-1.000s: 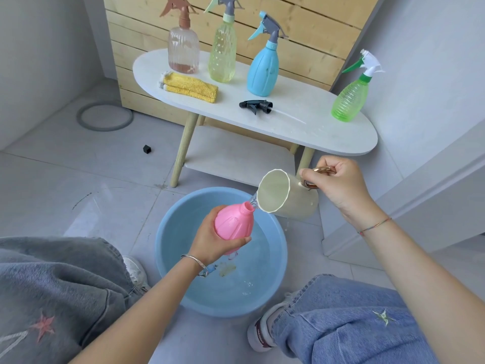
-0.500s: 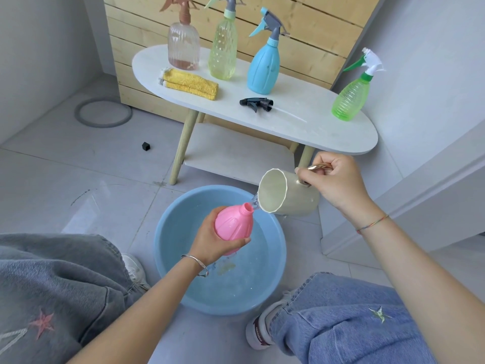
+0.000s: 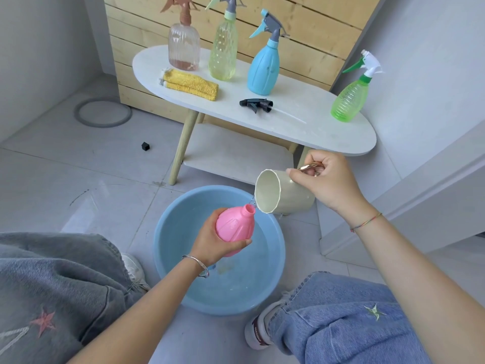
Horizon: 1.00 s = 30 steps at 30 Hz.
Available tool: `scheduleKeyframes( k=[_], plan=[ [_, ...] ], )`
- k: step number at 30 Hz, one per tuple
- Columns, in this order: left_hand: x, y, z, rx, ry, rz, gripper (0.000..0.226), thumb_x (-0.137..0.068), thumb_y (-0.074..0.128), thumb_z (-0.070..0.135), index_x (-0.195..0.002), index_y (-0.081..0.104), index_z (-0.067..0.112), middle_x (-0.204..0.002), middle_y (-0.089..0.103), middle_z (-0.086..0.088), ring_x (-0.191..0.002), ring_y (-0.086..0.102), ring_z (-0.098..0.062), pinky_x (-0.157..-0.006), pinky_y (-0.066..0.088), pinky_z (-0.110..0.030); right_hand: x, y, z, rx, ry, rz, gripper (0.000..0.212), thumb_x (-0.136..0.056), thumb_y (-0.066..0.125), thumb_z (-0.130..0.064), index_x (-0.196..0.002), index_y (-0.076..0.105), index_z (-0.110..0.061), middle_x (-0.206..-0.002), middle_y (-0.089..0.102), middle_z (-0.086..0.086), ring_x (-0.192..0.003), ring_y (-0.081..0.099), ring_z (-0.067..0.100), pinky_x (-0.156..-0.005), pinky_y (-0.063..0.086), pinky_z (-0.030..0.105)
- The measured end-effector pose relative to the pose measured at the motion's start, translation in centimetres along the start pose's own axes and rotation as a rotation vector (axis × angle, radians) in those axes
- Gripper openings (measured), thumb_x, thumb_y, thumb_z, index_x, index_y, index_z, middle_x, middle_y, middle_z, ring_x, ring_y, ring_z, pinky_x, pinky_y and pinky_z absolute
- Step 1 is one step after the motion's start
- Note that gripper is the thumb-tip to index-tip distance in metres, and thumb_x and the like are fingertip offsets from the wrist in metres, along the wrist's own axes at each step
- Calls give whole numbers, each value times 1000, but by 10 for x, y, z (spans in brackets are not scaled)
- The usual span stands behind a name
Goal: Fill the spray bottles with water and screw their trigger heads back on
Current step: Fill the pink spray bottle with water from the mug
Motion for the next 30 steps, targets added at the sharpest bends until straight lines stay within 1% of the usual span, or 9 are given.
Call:
scheduleKeyframes(
  k=[3, 8, 13, 19, 23, 25, 27, 30],
  plan=[
    [1, 0, 0, 4, -4, -1, 75, -57, 93, 27, -118, 50, 30, -112, 59, 9, -97, 59, -4, -65, 48, -9, 1, 3, -2, 29, -31, -13, 37, -73, 74, -10, -58, 42, 1, -52, 34, -2, -51, 29, 9, -50, 24, 23],
    [2, -1, 2, 8, -5, 8, 75, -57, 93, 26, -118, 51, 30, -110, 59, 12, -95, 58, 1, -66, 49, -10, 1, 6, -2, 46, -53, -17, 41, -72, 74, -12, -53, 37, -13, -51, 33, -4, -52, 30, 13, -51, 24, 25],
    [3, -1, 1, -7, -11, 1, 74, -57, 93, 28, -118, 50, 31, -110, 59, 13, -96, 58, 1, -65, 47, -9, 2, 8, -6, 88, -95, -25, 39, -72, 73, -13, -55, 38, -9, -53, 36, -1, -55, 31, 13, -51, 24, 25],
    [3, -1, 0, -4, -19, 9, 74, -57, 93, 28, -118, 50, 31, -112, 59, 12, -97, 58, -1, -65, 46, -9, 2, 11, -11, 114, -166, -40, 44, -73, 74, -16, -54, 35, -17, -52, 34, -8, -56, 33, 12, -54, 26, 27],
    [3, -1, -1, 5, -20, 13, 74, -57, 93, 27, -117, 50, 32, -111, 59, 12, -96, 58, -1, -65, 47, -7, 3, 12, -15, 153, -264, -62, 41, -72, 75, -16, -56, 37, -15, -54, 38, -8, -59, 35, 14, -56, 28, 28],
    [3, -1, -1, 1, -19, 18, 74, -57, 93, 28, -116, 50, 32, -110, 58, 13, -96, 57, 0, -64, 46, -7, 3, 14, -18, 190, -331, -71, 40, -70, 75, -19, -58, 37, -16, -54, 38, -9, -59, 36, 11, -58, 27, 26],
    [3, -2, 0, 1, -19, 21, 74, -57, 93, 29, -116, 50, 33, -110, 58, 14, -96, 57, 1, -64, 45, -8, 2, 17, -19, 256, -394, -69, 40, -70, 73, -24, -59, 35, -20, -54, 35, -11, -60, 37, 5, -62, 28, 27],
    [4, -2, 1, -1, -20, 21, 73, -57, 92, 29, -116, 49, 33, -110, 57, 15, -96, 57, 0, -64, 46, -9, 2, 21, -17, 326, -439, -62, 40, -71, 70, -31, -60, 33, -22, -55, 33, -13, -62, 36, 1, -69, 28, 25]
  ],
)
Point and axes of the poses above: each hand's wrist, its own x-axis away from the middle knuckle, its own y-axis out of the palm, z = x × y, the point moved 3 cm from there along -x, towards the middle knuckle
